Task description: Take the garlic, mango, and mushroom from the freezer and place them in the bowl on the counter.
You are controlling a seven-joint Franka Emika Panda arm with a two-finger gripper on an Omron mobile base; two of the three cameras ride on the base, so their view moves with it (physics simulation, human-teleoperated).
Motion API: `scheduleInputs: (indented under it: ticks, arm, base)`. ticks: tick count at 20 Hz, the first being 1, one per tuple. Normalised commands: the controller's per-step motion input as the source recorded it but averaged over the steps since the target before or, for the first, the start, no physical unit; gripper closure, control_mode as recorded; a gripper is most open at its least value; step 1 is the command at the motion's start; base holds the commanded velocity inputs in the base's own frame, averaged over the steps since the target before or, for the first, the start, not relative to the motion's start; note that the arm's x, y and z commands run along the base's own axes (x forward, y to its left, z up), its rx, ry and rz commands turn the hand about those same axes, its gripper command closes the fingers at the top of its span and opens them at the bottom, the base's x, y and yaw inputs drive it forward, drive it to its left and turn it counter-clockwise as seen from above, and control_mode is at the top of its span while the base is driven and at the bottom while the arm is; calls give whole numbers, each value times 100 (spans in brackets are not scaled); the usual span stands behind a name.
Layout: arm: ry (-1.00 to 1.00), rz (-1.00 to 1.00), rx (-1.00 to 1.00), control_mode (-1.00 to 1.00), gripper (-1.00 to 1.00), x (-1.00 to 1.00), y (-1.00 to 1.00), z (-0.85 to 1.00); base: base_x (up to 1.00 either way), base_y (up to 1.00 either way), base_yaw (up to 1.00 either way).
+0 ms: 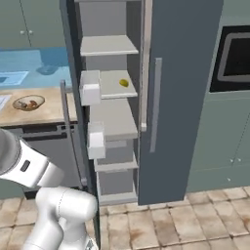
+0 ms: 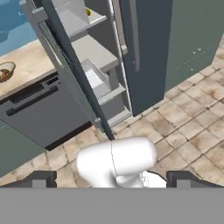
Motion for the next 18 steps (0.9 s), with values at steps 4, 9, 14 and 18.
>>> scheduleInputs:
  ticks: [4,9,14,18]
  arm:
    - [0,0,0,100,-100,0,0,0]
    - [0,0,0,100,-100,0,0,0]
    - [0,0,0,100,-100,0,0,0]
    - [0,0,0,100,-100,0,0,0]
  base:
    - [23,-100,35]
    - [64,-55,38]
    - [79,-9,29]
    - [39,-32,25]
